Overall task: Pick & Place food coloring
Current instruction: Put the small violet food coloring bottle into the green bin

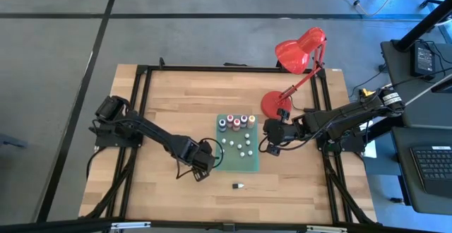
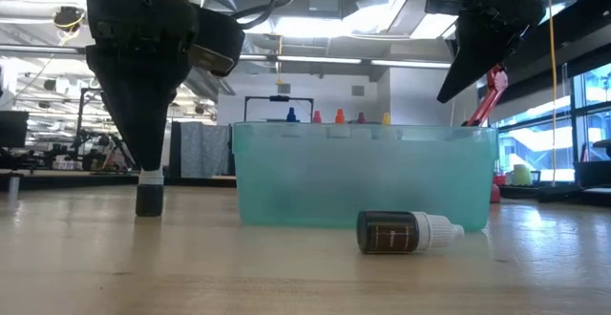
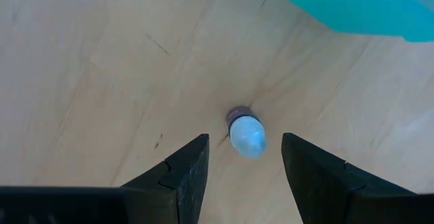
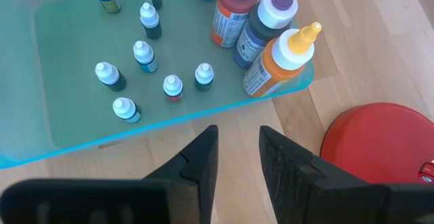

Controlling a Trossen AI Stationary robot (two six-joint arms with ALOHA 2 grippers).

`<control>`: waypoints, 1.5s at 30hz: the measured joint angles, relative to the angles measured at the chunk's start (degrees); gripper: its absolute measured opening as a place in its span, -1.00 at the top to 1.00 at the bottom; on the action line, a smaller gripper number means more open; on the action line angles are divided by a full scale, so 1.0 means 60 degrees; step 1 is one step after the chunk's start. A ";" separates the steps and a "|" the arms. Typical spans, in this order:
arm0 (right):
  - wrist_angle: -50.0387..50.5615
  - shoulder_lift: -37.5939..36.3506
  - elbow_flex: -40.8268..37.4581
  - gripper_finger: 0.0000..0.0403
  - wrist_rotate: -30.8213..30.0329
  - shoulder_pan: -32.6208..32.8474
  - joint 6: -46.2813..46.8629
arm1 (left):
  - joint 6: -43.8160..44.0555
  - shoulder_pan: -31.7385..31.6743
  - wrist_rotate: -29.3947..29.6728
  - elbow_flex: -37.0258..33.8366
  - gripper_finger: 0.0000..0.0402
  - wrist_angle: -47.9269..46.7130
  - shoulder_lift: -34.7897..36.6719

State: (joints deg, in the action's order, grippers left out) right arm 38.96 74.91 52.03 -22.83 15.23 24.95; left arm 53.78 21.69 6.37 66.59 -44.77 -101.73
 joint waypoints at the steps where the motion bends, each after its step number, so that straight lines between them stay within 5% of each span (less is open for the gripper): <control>1: 0.0000 0.0000 0.0000 0.45 0.0000 0.0000 0.0000 | 0.0000 0.0000 0.0000 0.0000 0.11 0.0002 0.0000; 35: 0.0036 0.0000 0.0000 0.45 -0.0004 0.0001 -0.0038 | -0.0353 -0.0011 -0.0047 0.0016 0.79 -0.0023 0.0064; 45: 0.0033 0.0000 0.0000 0.45 -0.0011 0.0003 -0.0237 | -0.1574 -0.0464 0.0925 0.2358 0.79 -0.2108 0.0495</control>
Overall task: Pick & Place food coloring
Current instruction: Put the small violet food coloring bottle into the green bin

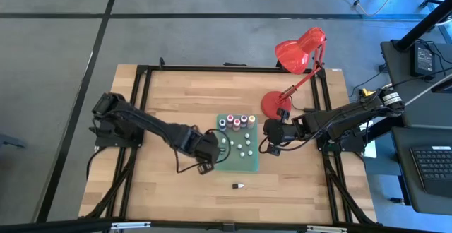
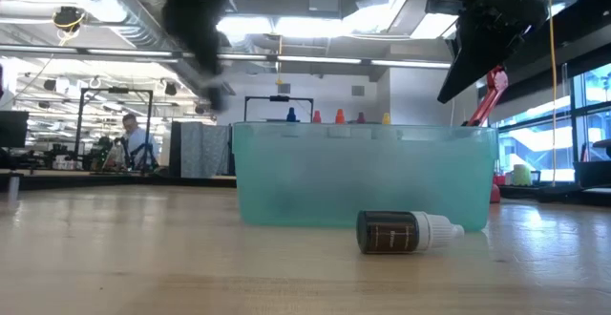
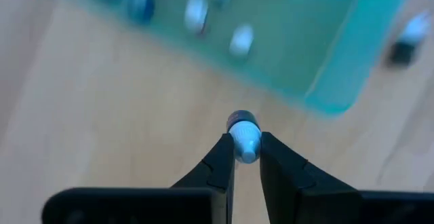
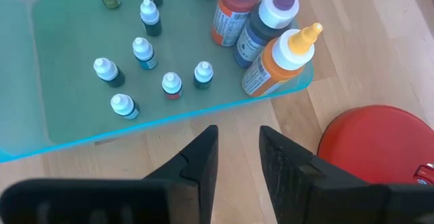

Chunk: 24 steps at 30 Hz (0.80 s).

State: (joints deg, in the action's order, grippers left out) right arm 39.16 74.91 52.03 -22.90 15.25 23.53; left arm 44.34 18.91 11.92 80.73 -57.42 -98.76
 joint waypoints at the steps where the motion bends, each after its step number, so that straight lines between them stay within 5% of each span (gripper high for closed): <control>1: 0.0000 0.0000 0.0000 0.45 0.0000 -0.0004 0.0000 | -0.0373 -0.0085 0.0100 0.0247 0.79 0.0130 0.0000; 13: 0.0000 0.0004 0.0000 0.45 -0.0006 -0.0004 0.0040 | -0.4295 -0.0971 -0.0317 0.3033 0.79 0.0224 -0.1745; 24: 0.0091 0.0004 0.0000 0.45 -0.0007 -0.0003 0.0033 | -0.5198 -0.1011 -0.0364 0.4844 0.77 -0.0631 -0.3867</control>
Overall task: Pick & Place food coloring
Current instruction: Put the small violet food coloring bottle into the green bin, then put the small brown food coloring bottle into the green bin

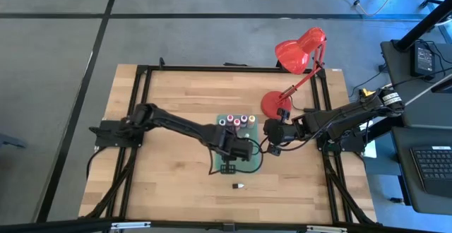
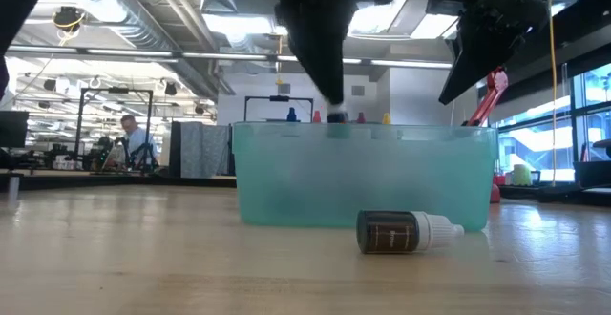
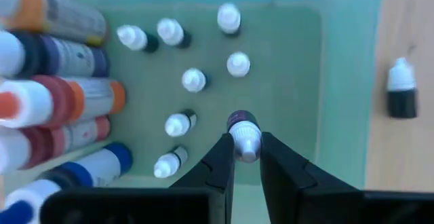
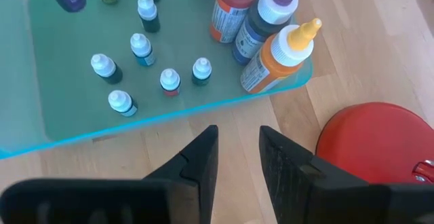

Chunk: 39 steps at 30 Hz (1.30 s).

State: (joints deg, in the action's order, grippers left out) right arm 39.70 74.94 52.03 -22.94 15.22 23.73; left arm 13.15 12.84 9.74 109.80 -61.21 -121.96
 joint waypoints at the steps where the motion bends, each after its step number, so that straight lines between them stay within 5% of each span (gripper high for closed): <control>1: 0.0007 0.0000 0.0000 0.45 0.0003 0.0000 -0.0010 | 0.0000 0.0000 0.0001 0.0000 0.76 -0.0062 -0.0094; 39: 0.0195 0.0000 0.0000 0.45 0.0015 0.0002 0.0250 | 0.0190 -0.0055 -0.0177 -0.0007 0.56 0.0185 -0.1116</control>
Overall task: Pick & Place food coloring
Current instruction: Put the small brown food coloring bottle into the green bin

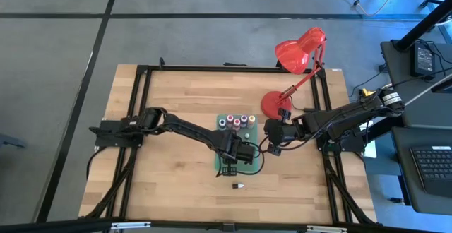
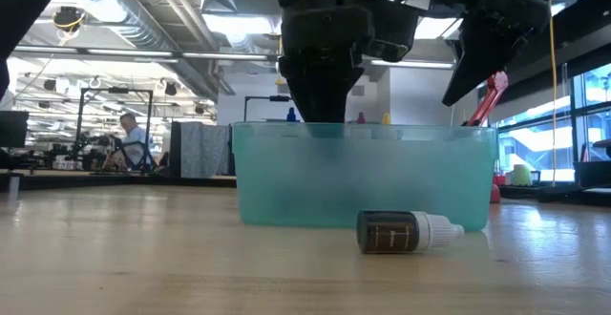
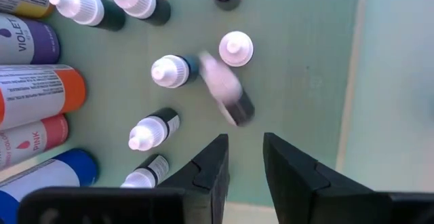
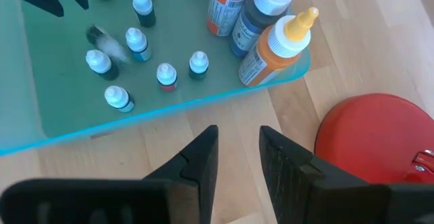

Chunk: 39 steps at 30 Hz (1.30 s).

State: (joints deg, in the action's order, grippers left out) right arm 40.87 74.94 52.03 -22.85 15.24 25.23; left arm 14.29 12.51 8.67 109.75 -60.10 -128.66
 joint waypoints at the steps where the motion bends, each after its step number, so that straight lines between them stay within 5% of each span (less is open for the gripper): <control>1: 0.0012 0.0000 0.0000 0.45 0.0000 -0.0001 0.0001 | -0.0001 0.0000 -0.0001 0.0000 0.55 0.0000 0.0000; 17: 0.0035 0.0000 0.0000 0.45 0.0000 0.0000 -0.0006 | -0.0008 0.0022 0.0034 -0.0005 0.49 -0.0874 0.0487; 22: 0.0023 0.0000 0.0000 0.45 -0.0082 0.0189 -0.0039 | -0.0014 0.0300 0.1579 -0.0278 0.48 -0.1128 0.1794; 25: -0.0033 0.0000 0.0000 0.45 -0.0526 0.0743 0.0014 | -0.0271 0.0523 0.2193 -0.1322 0.47 0.0184 0.2861; 29: -0.0039 0.0000 0.0000 0.45 -0.1390 0.1857 0.0498 | -0.0586 0.0779 0.1336 -0.3753 0.48 0.3209 0.4537; 39: -0.1769 0.0160 0.0000 0.45 -0.3566 0.5226 0.0549 | -0.1275 0.1873 0.2066 -1.0518 0.47 1.2645 0.7610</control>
State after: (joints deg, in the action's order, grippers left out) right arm 30.26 75.90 52.03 -44.25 46.59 28.52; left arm 6.64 23.75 21.07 46.64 15.77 -83.00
